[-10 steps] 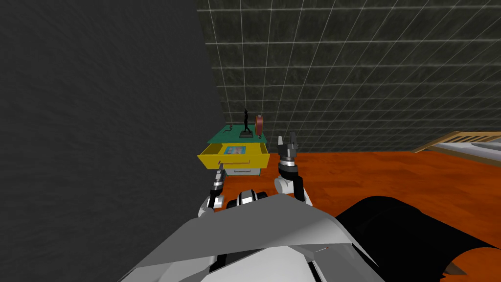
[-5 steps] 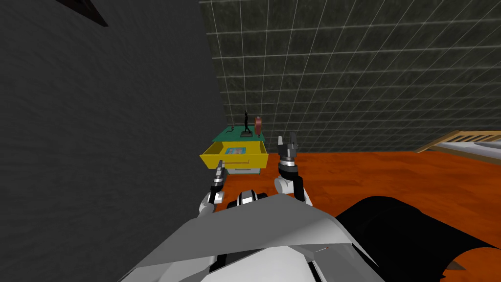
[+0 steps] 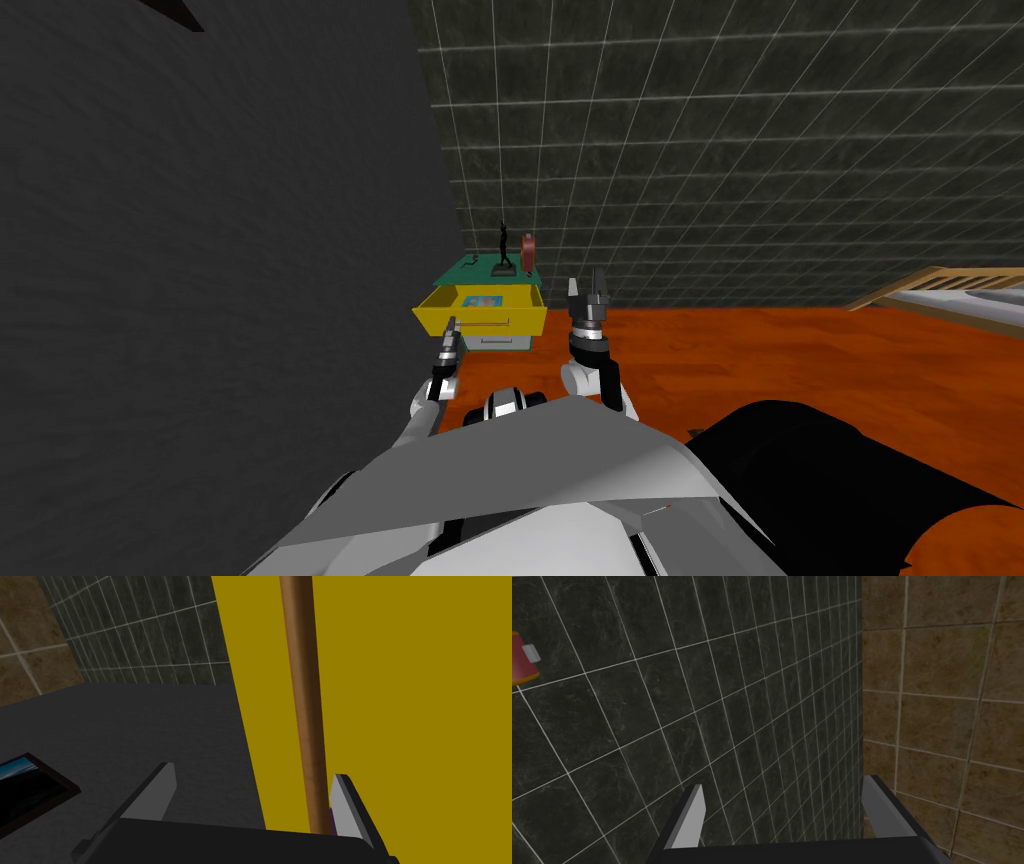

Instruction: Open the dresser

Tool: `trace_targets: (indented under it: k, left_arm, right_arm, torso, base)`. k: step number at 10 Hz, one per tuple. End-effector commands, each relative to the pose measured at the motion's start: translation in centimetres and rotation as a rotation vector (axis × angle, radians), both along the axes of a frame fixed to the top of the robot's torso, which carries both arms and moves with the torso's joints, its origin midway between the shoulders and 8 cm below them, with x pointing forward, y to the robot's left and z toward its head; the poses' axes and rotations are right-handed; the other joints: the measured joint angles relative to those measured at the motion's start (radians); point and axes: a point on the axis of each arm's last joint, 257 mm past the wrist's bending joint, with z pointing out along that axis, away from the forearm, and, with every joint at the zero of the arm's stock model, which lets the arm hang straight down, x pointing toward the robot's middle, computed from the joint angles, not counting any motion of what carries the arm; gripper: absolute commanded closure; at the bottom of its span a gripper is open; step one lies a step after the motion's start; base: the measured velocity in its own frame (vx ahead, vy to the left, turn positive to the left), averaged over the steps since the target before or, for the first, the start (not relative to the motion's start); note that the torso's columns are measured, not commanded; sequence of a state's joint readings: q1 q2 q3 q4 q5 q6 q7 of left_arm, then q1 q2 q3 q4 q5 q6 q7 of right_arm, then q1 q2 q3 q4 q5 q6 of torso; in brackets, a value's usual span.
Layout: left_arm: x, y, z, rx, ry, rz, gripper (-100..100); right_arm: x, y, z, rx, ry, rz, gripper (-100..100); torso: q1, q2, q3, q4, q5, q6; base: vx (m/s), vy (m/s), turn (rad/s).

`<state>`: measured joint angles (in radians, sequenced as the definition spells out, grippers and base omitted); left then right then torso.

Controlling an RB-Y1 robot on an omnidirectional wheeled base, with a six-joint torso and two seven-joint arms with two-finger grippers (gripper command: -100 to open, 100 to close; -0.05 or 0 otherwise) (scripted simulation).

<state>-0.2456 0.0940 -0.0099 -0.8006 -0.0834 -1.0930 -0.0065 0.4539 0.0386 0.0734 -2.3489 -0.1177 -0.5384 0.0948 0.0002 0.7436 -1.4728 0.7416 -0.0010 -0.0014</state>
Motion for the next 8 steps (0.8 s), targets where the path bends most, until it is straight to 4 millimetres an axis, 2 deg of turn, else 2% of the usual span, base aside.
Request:
trace_targets:
  k: [1, 2, 3, 8]
  left_arm:
    - [2.1, -0.1, 1.9, -0.002, -0.006, -0.003, -100]
    - [1.5, -0.2, 0.7, -0.001, 0.015, -0.002, -100]
    - [1.6, -0.2, 0.4, -0.001, 0.024, 0.0, 0]
    - [1.5, 0.0, -0.4, 0.0, 0.045, 0.003, 0]
  right_arm:
    - [0.0, 0.0, 0.0, 0.0, 0.0, 0.0, 0]
    - [0.0, 0.0, 0.0, 0.0, 0.0, 0.0, 0]
    - [0.0, 0.0, 0.0, 0.0, 0.0, 0.0, 0]
    - [0.0, 0.0, 0.0, 0.0, 0.0, 0.0, 0]
  torso:
    - [-0.001, 0.001, 0.001, 0.003, -0.001, 0.0]
    - [-0.002, 0.003, 0.002, 0.006, -0.002, 0.0]
    - [-0.002, 0.002, 0.001, 0.003, -0.002, 0.0]
    - [-0.001, -0.005, -0.003, -0.002, 0.0, 0.002]
  base:
    - [-0.074, -0.003, 0.018]
    - [-0.023, 0.0, -0.003]
    - [0.0, 0.0, 0.0]
    - [0.0, 0.0, 0.0]
